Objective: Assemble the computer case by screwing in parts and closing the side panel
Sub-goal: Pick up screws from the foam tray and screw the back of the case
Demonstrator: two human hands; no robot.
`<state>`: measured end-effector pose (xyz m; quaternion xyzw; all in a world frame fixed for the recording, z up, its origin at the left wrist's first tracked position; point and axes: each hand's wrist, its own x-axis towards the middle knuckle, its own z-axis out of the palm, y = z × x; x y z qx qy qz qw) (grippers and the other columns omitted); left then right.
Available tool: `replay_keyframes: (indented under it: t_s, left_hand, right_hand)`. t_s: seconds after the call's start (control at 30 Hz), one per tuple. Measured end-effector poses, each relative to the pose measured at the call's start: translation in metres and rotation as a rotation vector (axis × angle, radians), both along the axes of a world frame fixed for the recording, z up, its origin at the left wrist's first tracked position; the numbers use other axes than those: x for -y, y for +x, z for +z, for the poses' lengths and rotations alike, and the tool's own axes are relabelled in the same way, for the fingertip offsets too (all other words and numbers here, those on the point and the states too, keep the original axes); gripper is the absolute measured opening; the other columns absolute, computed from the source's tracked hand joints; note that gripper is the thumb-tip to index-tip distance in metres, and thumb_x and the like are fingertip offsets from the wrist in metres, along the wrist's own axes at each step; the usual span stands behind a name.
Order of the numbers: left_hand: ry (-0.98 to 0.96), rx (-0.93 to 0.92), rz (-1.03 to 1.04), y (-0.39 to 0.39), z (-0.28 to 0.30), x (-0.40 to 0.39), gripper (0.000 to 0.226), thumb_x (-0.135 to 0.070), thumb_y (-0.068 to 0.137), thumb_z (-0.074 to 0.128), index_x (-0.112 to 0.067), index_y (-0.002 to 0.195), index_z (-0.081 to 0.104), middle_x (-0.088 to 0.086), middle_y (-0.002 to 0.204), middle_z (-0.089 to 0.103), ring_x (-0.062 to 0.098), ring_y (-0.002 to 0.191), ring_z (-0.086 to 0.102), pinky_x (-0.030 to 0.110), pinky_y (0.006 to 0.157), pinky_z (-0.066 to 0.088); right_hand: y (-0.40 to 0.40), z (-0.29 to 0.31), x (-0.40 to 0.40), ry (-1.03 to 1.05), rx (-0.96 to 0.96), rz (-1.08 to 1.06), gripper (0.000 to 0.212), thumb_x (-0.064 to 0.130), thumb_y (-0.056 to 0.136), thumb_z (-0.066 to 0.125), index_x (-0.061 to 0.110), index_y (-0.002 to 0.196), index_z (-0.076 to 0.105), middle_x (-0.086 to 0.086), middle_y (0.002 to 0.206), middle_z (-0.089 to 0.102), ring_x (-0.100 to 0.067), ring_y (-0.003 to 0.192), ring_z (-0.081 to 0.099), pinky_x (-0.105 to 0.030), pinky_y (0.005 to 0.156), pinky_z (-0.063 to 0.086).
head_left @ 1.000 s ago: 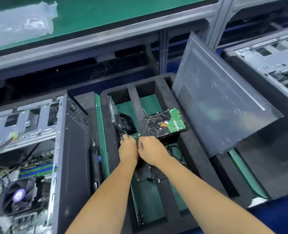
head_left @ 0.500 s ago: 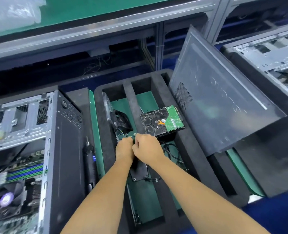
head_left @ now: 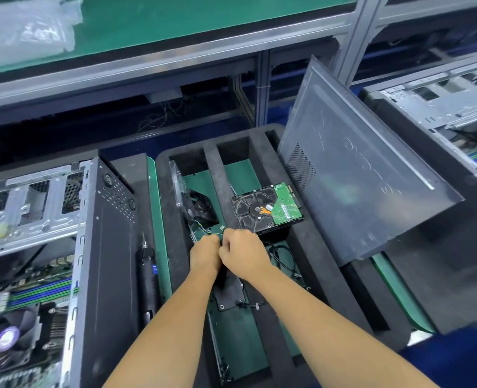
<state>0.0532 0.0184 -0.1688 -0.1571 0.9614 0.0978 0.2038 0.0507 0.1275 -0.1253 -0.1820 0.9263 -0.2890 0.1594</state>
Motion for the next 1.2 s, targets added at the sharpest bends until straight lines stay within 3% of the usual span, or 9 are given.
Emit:
replay_keyframes:
  t_s: [0.27,0.43,0.53,0.67,0.73,0.83,0.97,1.07,1.2]
  left_hand:
    - [-0.012,0.080,-0.041,0.000,0.002,0.000,0.029,-0.005,0.089,0.044,-0.008,0.114,0.060,0.012,0.123,0.053,0.030,0.109,0.056,0.038,0.084,0.050]
    - [-0.019,0.021,-0.005,0.001,0.014,-0.002,0.027,-0.005,0.088,0.046,-0.006,0.112,0.058,0.016,0.134,0.040,0.032,0.103,0.058,0.036,0.073,0.047]
    - [0.009,0.042,-0.009,0.001,0.026,-0.001,0.030,-0.008,0.089,0.044,-0.005,0.117,0.055,0.015,0.127,0.045,0.033,0.106,0.058,0.038,0.077,0.048]
    - [0.118,0.069,-0.044,0.003,0.042,0.003,0.017,-0.002,0.087,0.044,-0.003,0.098,0.057,0.015,0.110,0.060,0.033,0.097,0.060,0.037,0.073,0.046]
    - [0.204,0.059,0.019,0.003,0.054,0.007,0.010,-0.003,0.088,0.044,-0.003,0.081,0.050,0.014,0.093,0.060,0.030,0.082,0.059,0.033,0.065,0.044]
    - [0.384,0.044,0.201,0.002,0.071,0.012,0.030,-0.004,0.089,0.046,-0.004,0.060,0.041,0.009,0.065,0.048,0.021,0.055,0.045,0.024,0.046,0.038]
    - [0.616,0.049,0.465,0.013,0.084,0.019,0.010,-0.008,0.091,0.055,0.001,0.091,0.057,0.015,0.090,0.058,0.027,0.072,0.054,0.030,0.051,0.048]
    - [0.669,0.014,0.545,0.023,0.087,0.023,0.015,-0.008,0.088,0.059,-0.004,0.074,0.056,0.010,0.079,0.059,0.020,0.062,0.051,0.025,0.045,0.047]
    - [0.712,-0.025,0.615,0.031,0.092,0.023,0.028,-0.011,0.089,0.062,-0.007,0.062,0.054,0.007,0.066,0.056,0.018,0.053,0.052,0.023,0.046,0.048]
  right_hand:
    - [0.000,0.000,0.000,-0.015,0.012,-0.009,0.010,0.012,0.088,0.052,0.007,0.086,0.060,-0.011,0.083,0.065,-0.029,0.079,0.059,-0.035,0.065,0.045]
    - [0.000,0.003,0.000,-0.011,0.047,-0.025,0.010,0.014,0.089,0.052,0.009,0.086,0.060,-0.010,0.084,0.066,-0.029,0.080,0.057,-0.034,0.066,0.045]
    - [-0.001,0.008,0.002,-0.028,0.095,-0.053,0.012,0.012,0.091,0.050,0.007,0.089,0.060,-0.013,0.088,0.066,-0.030,0.082,0.059,-0.034,0.066,0.047]
    - [-0.002,0.017,0.005,-0.021,0.145,-0.075,0.015,0.006,0.093,0.046,0.004,0.096,0.060,-0.018,0.097,0.066,-0.033,0.084,0.059,-0.034,0.066,0.047]
    - [0.000,0.020,0.007,-0.016,0.153,-0.059,0.013,0.000,0.089,0.048,0.002,0.095,0.059,-0.020,0.100,0.067,-0.036,0.090,0.062,-0.037,0.070,0.051]
    - [0.005,0.025,0.011,-0.001,0.146,-0.024,0.021,-0.003,0.086,0.053,0.002,0.105,0.060,-0.019,0.108,0.066,-0.037,0.099,0.062,-0.040,0.079,0.053]
    - [0.009,0.029,0.015,-0.074,0.111,-0.074,0.017,-0.002,0.088,0.055,0.003,0.099,0.066,-0.020,0.103,0.067,-0.036,0.096,0.063,-0.041,0.080,0.054]
    - [0.011,0.031,0.015,-0.135,0.105,-0.094,0.009,0.005,0.091,0.064,0.001,0.090,0.072,-0.019,0.099,0.069,-0.033,0.093,0.065,-0.036,0.079,0.052]
    - [0.015,0.035,0.012,-0.174,0.098,-0.108,0.015,0.008,0.090,0.068,0.002,0.078,0.074,-0.013,0.091,0.072,-0.024,0.080,0.064,-0.026,0.069,0.047]
